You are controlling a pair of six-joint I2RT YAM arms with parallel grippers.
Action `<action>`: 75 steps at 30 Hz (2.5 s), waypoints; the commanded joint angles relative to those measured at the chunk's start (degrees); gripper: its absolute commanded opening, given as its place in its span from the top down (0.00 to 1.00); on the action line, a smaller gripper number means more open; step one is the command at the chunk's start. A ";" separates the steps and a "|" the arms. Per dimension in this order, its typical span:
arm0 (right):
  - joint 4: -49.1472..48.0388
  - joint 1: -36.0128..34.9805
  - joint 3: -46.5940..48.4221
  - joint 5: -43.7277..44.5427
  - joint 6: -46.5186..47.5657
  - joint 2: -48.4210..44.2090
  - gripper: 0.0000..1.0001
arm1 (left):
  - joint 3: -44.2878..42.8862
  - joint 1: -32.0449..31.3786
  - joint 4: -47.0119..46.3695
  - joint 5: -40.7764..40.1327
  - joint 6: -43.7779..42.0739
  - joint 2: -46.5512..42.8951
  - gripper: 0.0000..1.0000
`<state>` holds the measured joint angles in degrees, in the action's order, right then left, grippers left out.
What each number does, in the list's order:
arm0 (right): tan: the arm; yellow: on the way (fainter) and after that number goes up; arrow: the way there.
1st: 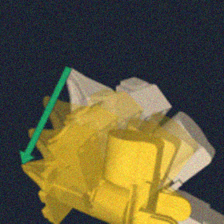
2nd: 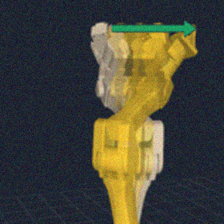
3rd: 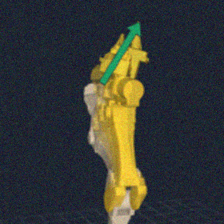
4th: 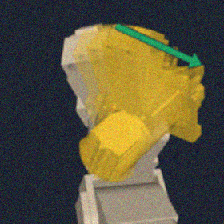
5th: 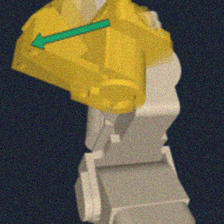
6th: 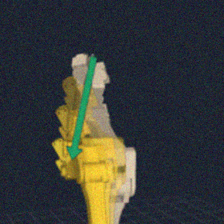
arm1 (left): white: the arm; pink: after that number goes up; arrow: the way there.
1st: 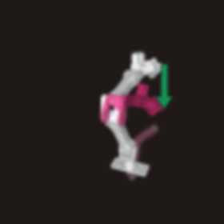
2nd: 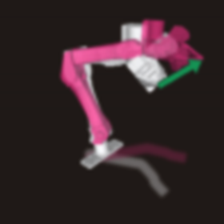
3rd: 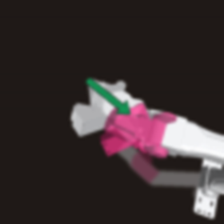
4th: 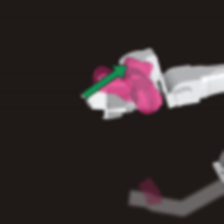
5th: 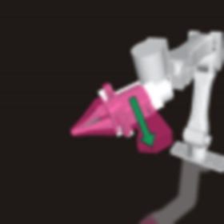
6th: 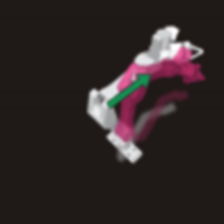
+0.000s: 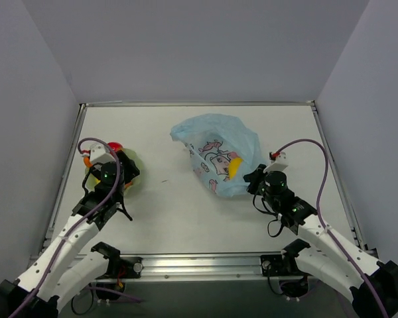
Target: Take the fake fruits out of the plastic bag
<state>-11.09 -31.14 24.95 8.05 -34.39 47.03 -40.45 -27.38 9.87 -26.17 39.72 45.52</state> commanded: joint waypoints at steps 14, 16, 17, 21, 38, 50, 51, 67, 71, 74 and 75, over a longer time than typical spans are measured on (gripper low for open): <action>-2.62 0.11 -0.95 -5.42 0.91 1.14 1.00 | -0.93 12.52 -4.68 -6.86 3.25 16.33 0.75; -2.53 0.11 -0.96 -5.68 0.73 1.14 1.00 | -2.26 12.78 -5.65 -8.62 2.81 18.37 0.74; -2.53 0.02 -0.96 -5.68 0.64 0.96 1.00 | -3.14 13.05 -5.56 -9.33 3.16 19.86 0.74; -2.09 0.02 -0.87 -5.68 0.82 0.35 1.00 | -3.32 13.49 -6.09 -10.82 3.60 21.63 0.65; 2.21 0.11 0.19 -3.92 0.82 -2.37 1.00 | -1.04 13.40 -4.68 -10.13 4.75 17.68 0.11; 7.39 0.20 0.71 -0.15 -0.32 -6.68 1.00 | -0.86 -6.79 -8.62 -5.21 1.15 11.00 0.32; 7.92 0.20 0.89 0.90 -0.59 -7.03 1.00 | -1.47 -9.16 -9.16 -4.33 -0.25 11.61 0.34; 20.23 0.28 0.19 8.38 -8.32 -12.22 1.00 | -16.15 -23.60 -28.67 27.83 -13.71 37.17 0.38; 22.51 0.20 -0.51 9.17 -11.30 -13.54 1.00 | -19.57 -23.60 -29.29 31.88 -15.55 40.87 0.38; 23.39 0.20 -1.22 9.87 -13.76 -13.02 1.00 | -21.60 -23.60 -28.85 34.43 -16.43 44.39 0.38; 23.66 0.28 -1.39 10.05 -14.38 -12.84 1.00 | -22.74 -23.60 -29.03 35.74 -16.69 46.14 0.38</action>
<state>10.22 -31.16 24.01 15.14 -45.08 34.04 -58.35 -50.89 -16.47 4.36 25.71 89.78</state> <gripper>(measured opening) 0.001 0.623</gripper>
